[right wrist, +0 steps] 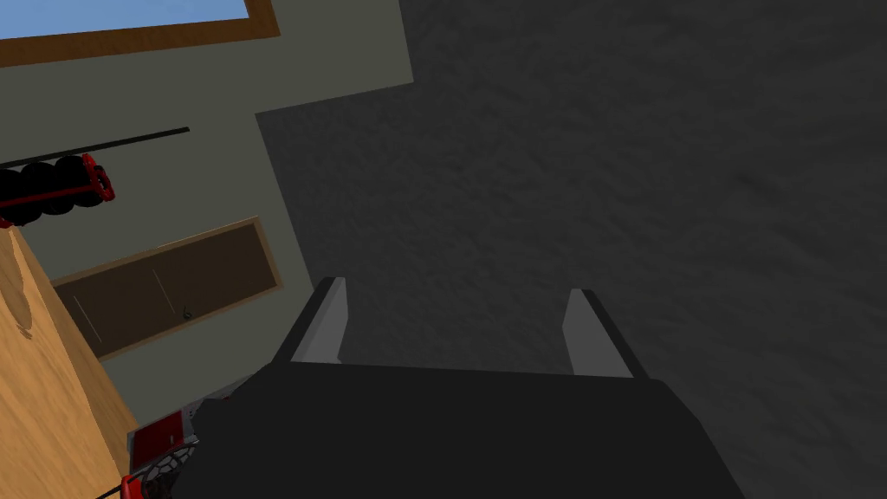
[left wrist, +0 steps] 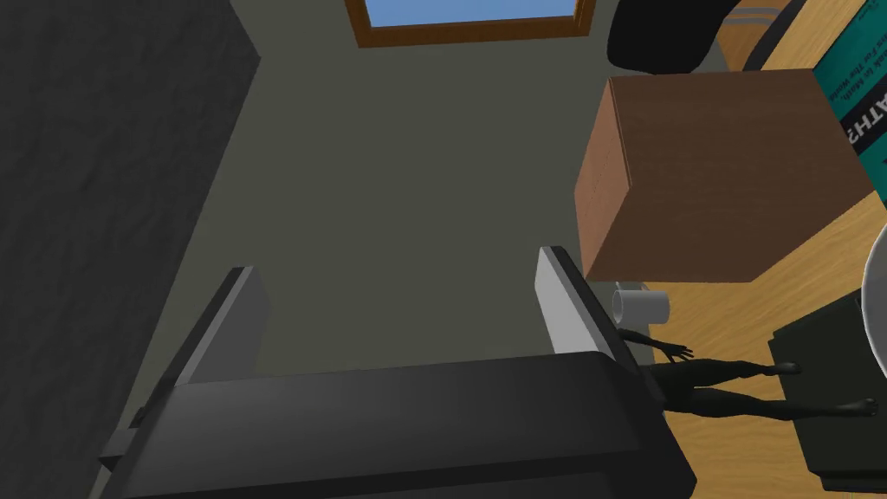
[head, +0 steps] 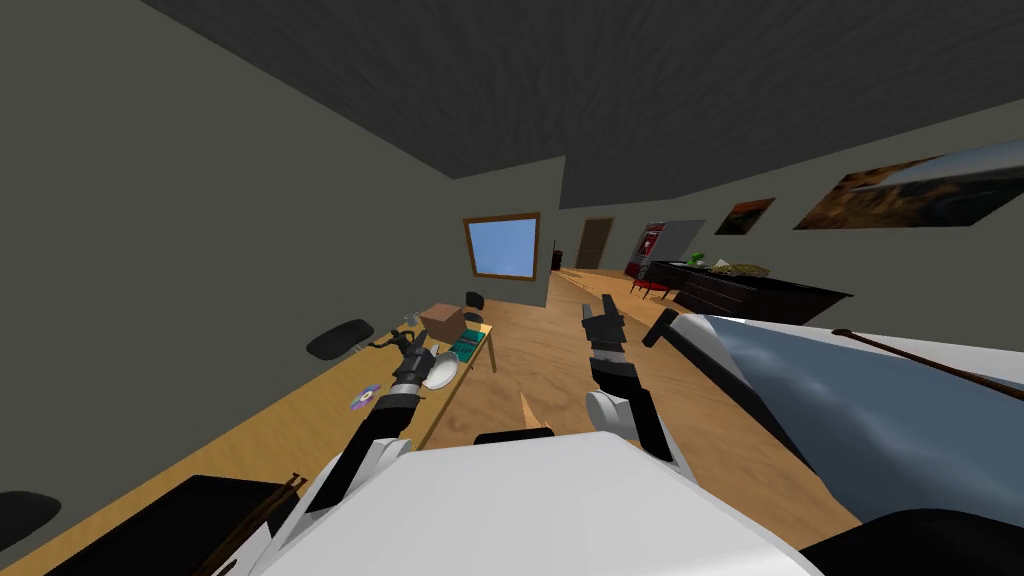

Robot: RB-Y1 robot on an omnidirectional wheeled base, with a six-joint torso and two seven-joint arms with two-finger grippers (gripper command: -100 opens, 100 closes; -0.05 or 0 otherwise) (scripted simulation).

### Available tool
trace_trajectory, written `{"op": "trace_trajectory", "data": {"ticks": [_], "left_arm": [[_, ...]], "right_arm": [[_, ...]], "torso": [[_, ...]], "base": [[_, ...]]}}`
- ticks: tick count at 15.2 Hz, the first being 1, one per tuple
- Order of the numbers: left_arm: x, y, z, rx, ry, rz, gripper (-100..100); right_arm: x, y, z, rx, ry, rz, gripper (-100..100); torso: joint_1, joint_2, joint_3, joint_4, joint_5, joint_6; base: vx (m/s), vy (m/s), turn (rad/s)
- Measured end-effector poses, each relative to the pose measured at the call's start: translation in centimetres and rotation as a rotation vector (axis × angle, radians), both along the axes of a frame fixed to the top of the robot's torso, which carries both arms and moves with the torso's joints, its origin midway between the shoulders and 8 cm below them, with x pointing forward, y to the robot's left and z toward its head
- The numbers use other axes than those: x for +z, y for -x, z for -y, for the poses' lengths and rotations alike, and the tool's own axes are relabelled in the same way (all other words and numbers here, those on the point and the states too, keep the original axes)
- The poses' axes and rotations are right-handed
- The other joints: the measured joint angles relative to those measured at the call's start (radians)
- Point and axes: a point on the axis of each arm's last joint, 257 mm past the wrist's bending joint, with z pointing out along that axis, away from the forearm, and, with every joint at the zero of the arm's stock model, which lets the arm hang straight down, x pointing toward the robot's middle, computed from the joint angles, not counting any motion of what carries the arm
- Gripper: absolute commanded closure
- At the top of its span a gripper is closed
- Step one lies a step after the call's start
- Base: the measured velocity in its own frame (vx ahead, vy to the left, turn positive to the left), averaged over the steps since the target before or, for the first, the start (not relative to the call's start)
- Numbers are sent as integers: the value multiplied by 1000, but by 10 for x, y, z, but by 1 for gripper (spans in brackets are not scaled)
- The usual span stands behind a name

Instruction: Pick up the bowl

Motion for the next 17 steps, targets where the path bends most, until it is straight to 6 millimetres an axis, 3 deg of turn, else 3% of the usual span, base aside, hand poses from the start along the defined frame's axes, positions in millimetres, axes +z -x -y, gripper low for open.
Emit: {"op": "trace_trajectory", "data": {"ticks": [6,13,17], "left_arm": [[-43,1,-21,33,28,-152,-100],[-106,18,-45,82,77,-354,-100],[-130,29,-57,108,106,-446,-100]], "right_arm": [[0,0,0,0,0,0,0],[0,0,0,0,0,0,0],[0,0,0,0,0,0,0]], "torso": [[0,-1,0,0,0,0],[0,0,0,0,0,0],[0,0,0,0,0,0]], "base": [[52,11,-82],[50,12,-78],[44,11,-52]]}}
